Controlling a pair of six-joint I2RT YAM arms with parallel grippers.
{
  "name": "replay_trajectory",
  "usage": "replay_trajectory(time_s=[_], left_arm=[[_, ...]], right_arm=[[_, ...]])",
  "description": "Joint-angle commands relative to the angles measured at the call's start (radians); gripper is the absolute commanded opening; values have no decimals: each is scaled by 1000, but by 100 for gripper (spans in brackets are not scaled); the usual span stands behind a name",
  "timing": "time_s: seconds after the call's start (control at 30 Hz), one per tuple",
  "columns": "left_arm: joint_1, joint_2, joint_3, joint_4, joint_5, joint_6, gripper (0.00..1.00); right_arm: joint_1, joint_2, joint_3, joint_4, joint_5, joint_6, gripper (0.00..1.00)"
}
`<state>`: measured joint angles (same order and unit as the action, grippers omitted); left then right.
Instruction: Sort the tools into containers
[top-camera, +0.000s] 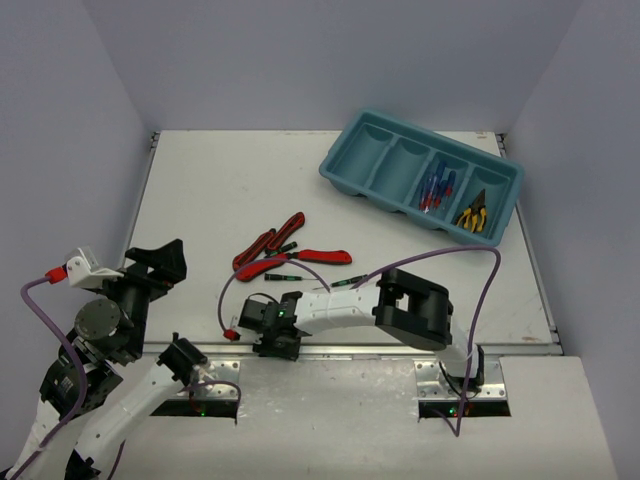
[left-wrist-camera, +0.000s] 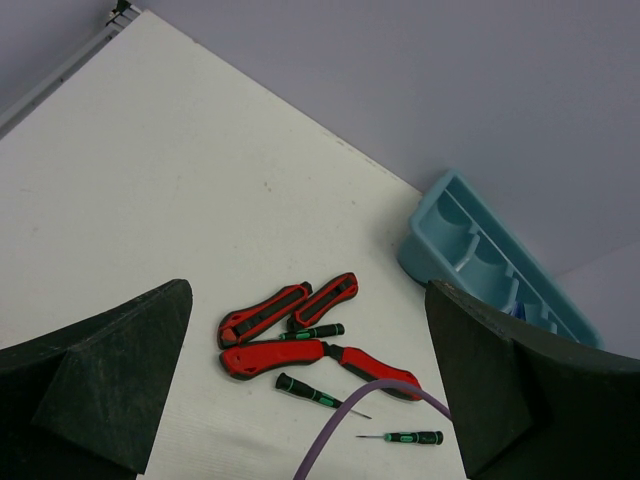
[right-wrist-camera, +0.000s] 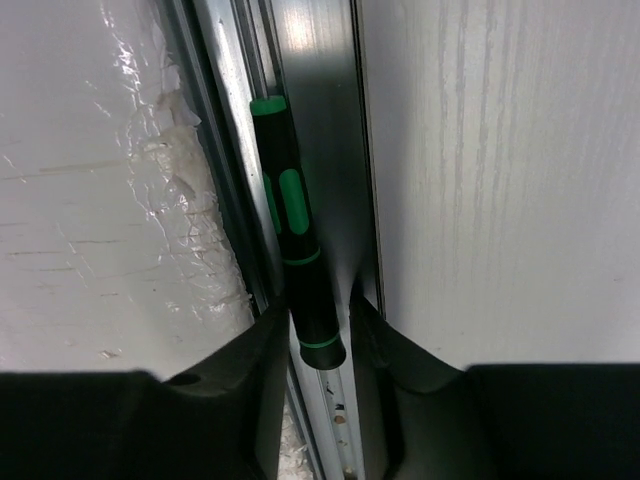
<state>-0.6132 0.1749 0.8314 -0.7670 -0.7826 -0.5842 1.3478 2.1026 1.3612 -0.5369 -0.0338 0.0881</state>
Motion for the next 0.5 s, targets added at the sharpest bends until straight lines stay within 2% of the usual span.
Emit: replay_trajectory(time_s=[0.0, 0.17, 0.27, 0.47], left_arm=[[12, 17, 15, 30, 3, 12, 100], [11, 20, 15, 31, 4, 14, 100], [12, 22, 15, 30, 5, 14, 100], [12, 7, 15, 30, 0, 12, 100]], right_arm=[[4, 60, -2, 2, -37, -30, 23], [4, 18, -21, 27, -38, -33, 6], [4, -38, -29, 36, -25, -35, 0], [-2, -157, -33, 41, 11, -34, 0]])
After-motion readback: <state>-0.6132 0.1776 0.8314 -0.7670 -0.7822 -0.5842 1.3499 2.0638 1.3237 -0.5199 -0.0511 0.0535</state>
